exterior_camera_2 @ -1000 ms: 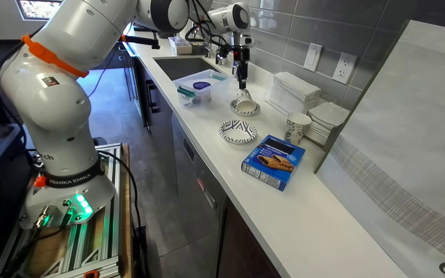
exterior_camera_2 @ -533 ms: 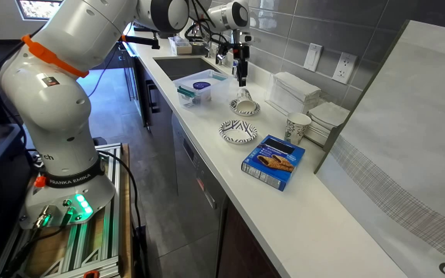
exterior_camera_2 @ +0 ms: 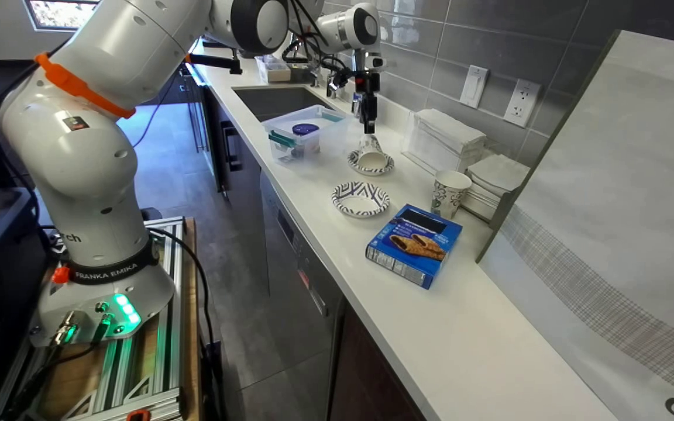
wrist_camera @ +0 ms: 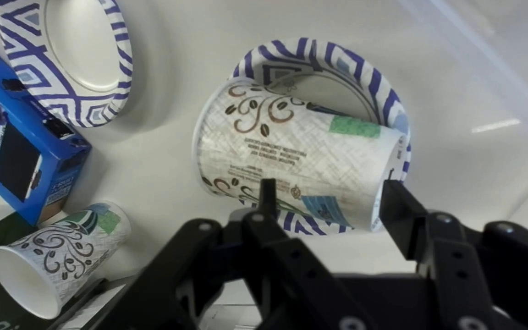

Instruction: Turn the paper cup on the plate upside down

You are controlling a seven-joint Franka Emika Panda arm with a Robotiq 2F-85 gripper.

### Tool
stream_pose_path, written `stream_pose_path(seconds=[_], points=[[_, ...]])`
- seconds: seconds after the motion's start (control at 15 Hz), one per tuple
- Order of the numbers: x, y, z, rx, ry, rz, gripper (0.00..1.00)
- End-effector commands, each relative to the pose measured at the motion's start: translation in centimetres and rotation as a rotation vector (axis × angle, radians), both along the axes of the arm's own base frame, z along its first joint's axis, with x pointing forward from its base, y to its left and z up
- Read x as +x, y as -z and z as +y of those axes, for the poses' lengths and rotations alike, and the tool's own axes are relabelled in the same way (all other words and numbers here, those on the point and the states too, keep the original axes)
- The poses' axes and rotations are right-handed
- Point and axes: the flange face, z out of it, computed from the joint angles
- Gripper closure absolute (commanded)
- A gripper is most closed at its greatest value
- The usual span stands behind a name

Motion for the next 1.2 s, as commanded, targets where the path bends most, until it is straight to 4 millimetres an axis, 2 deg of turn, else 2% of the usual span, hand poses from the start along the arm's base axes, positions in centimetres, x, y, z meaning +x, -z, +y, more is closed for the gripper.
stream_pose_path(seconds=[0.0,0.33,0.53,0.6,0.67,0.73,0.8,0.93,1.07,1.13], points=[[0.82,0.82,0.25,0.052,-0.003,-0.016,0.4],[0.79,1.14,-0.03,0.024,0.003,-0.007,0.39],[0.66,1.05,-0.05,0.014,0.003,0.0,0.44],[0.6,1.02,-0.03,0.012,0.003,0.003,0.53],[0.58,1.01,-0.02,0.007,0.001,0.001,0.53],[0.53,0.98,0.0,0.003,0.0,0.002,0.59],[0.48,0.94,0.02,-0.002,-0.001,0.002,0.74],[0.38,0.89,0.06,-0.007,-0.001,0.006,0.77],[0.29,0.84,0.12,-0.01,-0.003,0.007,0.94],[0.23,0.78,0.16,-0.011,-0.006,0.009,0.97]])
